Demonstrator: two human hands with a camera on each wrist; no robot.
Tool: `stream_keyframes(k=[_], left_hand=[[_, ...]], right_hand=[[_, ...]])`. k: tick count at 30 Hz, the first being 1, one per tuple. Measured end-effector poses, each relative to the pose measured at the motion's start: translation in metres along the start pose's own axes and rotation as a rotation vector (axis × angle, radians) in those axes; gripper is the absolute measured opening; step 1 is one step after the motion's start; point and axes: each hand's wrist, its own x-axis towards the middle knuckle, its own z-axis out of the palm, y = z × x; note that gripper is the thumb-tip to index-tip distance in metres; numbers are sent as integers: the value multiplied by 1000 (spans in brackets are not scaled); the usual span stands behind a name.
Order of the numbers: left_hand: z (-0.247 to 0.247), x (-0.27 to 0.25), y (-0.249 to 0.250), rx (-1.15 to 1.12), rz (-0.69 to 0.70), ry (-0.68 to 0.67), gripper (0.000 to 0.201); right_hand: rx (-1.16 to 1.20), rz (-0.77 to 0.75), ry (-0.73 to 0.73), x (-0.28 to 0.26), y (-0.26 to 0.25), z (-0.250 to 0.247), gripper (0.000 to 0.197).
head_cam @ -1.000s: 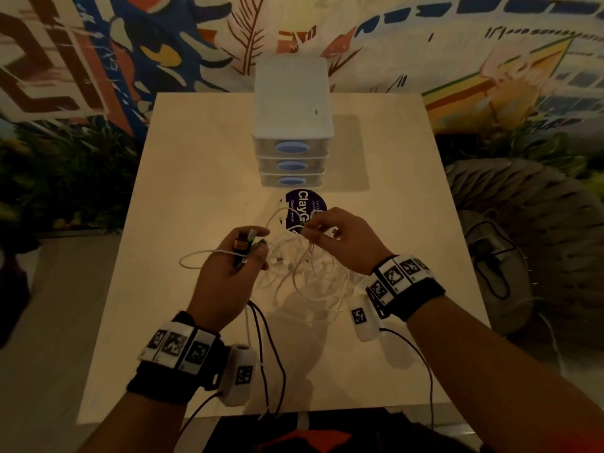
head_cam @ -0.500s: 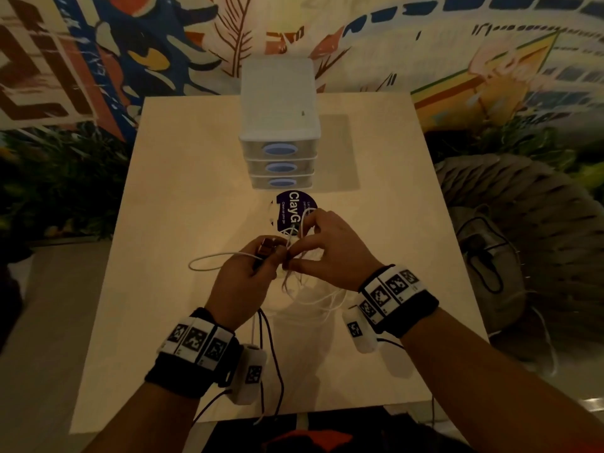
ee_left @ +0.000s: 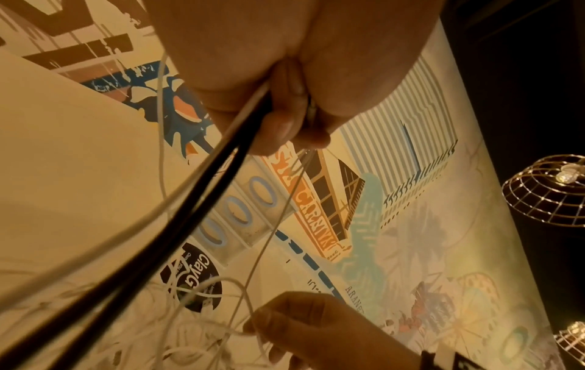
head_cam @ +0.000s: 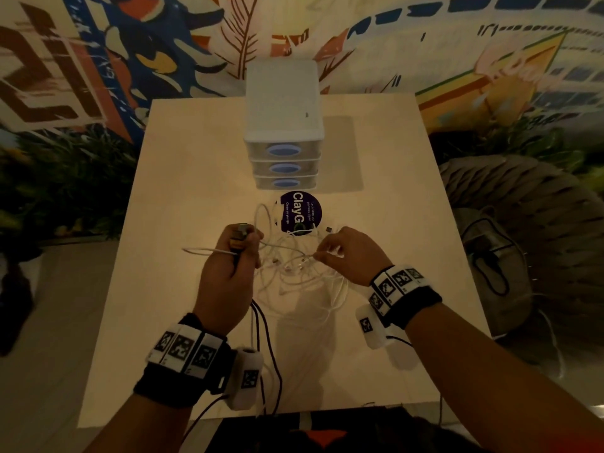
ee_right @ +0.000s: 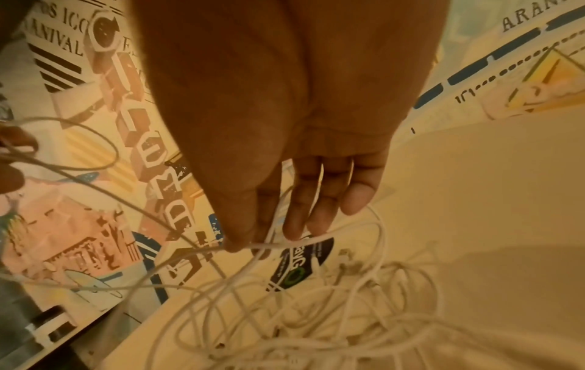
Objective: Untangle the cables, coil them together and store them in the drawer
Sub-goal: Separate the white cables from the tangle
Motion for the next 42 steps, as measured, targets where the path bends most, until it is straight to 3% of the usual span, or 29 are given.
stream_keyframes(k=[5, 9, 13, 17, 22, 25, 35, 42], left_hand=[[-8, 2, -1, -190, -47, 117, 25], [-9, 0, 3, -240, -38, 117, 24], [-7, -1, 6, -226, -23, 102, 24], [-4, -3, 14, -242, -8, 83, 18], [-9, -6, 27, -292, 10, 79, 15], [-17, -6, 33, -320, 31, 117, 15], [-32, -1, 23, -243, -21, 291, 15], [-26, 1, 13, -87, -44, 221, 17]], right_hand=[[-133, 94, -12, 2, 11, -2, 30], [-131, 163, 52, 0, 11, -2, 24], [17, -67, 106, -6, -24, -16, 42], [113, -316, -90, -7, -61, -10, 60], [-110, -237, -115, 1, -51, 13, 29], [-88, -194, -36, 1, -31, 18, 36], [-77, -404, 362, -10, -14, -19, 28], [-167, -343, 516, -8, -28, -28, 32]])
